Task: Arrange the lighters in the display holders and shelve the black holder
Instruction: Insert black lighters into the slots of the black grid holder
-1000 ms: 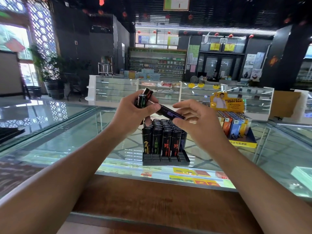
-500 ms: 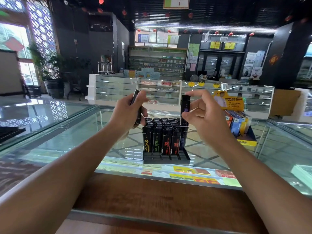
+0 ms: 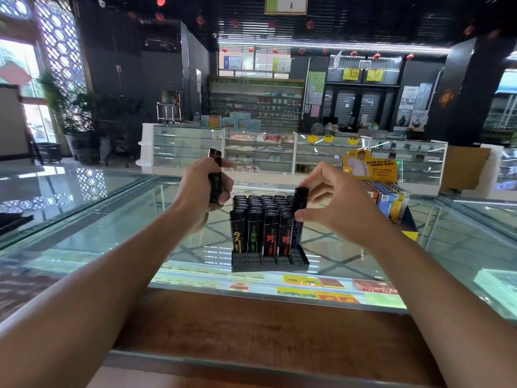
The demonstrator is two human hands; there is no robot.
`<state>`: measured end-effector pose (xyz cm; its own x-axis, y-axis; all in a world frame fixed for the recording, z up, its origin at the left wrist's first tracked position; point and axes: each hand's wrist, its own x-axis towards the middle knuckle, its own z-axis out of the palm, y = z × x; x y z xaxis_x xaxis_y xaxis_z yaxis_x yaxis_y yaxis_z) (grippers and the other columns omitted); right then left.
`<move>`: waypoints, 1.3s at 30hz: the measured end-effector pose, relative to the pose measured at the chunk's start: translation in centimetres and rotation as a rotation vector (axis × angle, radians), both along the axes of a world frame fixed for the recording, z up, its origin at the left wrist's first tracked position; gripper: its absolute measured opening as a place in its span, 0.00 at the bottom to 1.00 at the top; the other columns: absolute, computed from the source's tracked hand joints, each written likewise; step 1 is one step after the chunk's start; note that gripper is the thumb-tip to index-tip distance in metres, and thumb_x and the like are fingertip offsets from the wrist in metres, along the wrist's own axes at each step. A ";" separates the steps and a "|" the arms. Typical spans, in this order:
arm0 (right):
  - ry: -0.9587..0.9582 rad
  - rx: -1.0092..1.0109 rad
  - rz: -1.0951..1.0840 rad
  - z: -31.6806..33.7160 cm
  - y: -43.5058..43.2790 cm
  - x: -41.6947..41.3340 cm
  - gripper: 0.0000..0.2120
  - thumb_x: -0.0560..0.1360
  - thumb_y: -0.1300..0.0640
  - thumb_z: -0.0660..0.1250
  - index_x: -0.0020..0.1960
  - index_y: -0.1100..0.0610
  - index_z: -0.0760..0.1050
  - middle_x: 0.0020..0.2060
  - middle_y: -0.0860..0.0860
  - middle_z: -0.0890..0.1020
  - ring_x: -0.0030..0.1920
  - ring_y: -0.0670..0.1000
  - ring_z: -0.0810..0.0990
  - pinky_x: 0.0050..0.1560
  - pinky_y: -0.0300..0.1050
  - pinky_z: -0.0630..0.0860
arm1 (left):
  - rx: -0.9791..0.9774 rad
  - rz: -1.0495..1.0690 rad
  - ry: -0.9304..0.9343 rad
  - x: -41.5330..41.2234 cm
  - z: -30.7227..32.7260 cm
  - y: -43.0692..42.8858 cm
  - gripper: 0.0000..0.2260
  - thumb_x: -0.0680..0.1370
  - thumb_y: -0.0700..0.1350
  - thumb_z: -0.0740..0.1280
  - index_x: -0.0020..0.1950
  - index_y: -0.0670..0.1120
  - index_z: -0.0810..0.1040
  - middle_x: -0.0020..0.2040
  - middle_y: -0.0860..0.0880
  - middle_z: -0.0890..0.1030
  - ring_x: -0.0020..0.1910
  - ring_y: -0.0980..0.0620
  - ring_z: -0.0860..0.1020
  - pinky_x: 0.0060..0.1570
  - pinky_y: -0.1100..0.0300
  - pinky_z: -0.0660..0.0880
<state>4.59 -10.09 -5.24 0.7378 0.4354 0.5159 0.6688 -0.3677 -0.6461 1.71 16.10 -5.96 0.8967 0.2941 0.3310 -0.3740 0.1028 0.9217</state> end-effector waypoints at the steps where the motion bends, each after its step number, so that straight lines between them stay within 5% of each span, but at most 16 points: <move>1: -0.004 -0.043 -0.007 -0.1 0.1 0.1 0.20 0.67 0.58 0.85 0.50 0.49 0.77 0.46 0.42 0.85 0.47 0.43 0.83 0.55 0.49 0.81 | -0.007 0.000 -0.001 0.1 0.0 0.1 0.11 0.81 0.39 0.55 0.57 0.42 0.76 0.34 0.44 0.77 0.25 0.51 0.68 0.21 0.66 0.59; 7: -0.050 -0.178 -0.033 -0.3 0.1 0.4 0.19 0.65 0.56 0.86 0.47 0.48 0.78 0.46 0.42 0.83 0.48 0.40 0.80 0.53 0.45 0.79 | 0.077 0.083 -0.045 0.5 -0.4 -0.1 0.04 0.85 0.38 0.62 0.58 0.44 0.74 0.41 0.41 0.85 0.30 0.50 0.78 0.22 0.62 0.66; 12: -0.100 -0.150 0.004 -0.3 -0.1 0.4 0.12 0.67 0.59 0.84 0.40 0.48 0.81 0.47 0.45 0.85 0.47 0.41 0.81 0.47 0.30 0.74 | 0.151 0.081 -0.073 0.4 -0.4 -0.3 0.05 0.86 0.41 0.62 0.60 0.41 0.75 0.46 0.39 0.87 0.32 0.50 0.79 0.22 0.63 0.67; 18: -0.094 -0.076 0.050 -0.3 -0.5 0.4 0.02 0.77 0.56 0.76 0.46 0.50 0.87 0.45 0.44 0.87 0.47 0.43 0.84 0.50 0.36 0.79 | 0.206 0.089 -0.071 0.2 -0.4 -0.9 0.08 0.86 0.41 0.63 0.61 0.38 0.76 0.43 0.42 0.86 0.30 0.51 0.78 0.21 0.63 0.64; 23: -0.152 -0.031 -0.051 -0.6 -0.2 1.0 0.06 0.82 0.54 0.71 0.52 0.48 0.87 0.45 0.41 0.87 0.47 0.40 0.83 0.50 0.33 0.77 | 0.344 0.107 -0.097 -0.2 -0.2 -1.3 0.06 0.85 0.44 0.65 0.55 0.43 0.80 0.41 0.45 0.87 0.27 0.51 0.77 0.21 0.64 0.64; 31: -0.102 0.215 0.048 -0.9 1.7 -0.3 0.07 0.82 0.53 0.70 0.60 0.48 0.79 0.47 0.46 0.87 0.51 0.46 0.85 0.55 0.49 0.80 | 0.528 0.188 -0.271 -2.3 0.4 -2.1 0.03 0.81 0.48 0.71 0.51 0.50 0.83 0.35 0.47 0.85 0.25 0.53 0.75 0.25 0.62 0.71; 35: -0.069 0.311 0.114 -0.6 2.4 -1.3 0.08 0.81 0.53 0.71 0.59 0.46 0.80 0.46 0.46 0.88 0.50 0.46 0.86 0.58 0.53 0.82 | 0.650 0.209 -0.275 -2.7 0.2 -3.1 0.07 0.81 0.51 0.71 0.48 0.48 0.78 0.32 0.49 0.84 0.23 0.58 0.75 0.24 0.66 0.67; 39: -0.075 0.267 0.121 -0.5 2.5 -1.4 0.07 0.78 0.59 0.75 0.53 0.48 0.84 0.44 0.43 0.87 0.47 0.44 0.85 0.55 0.44 0.83 | 0.660 0.179 -0.283 -2.8 0.1 -3.7 0.08 0.81 0.51 0.69 0.48 0.48 0.77 0.32 0.52 0.82 0.26 0.56 0.80 0.24 0.67 0.70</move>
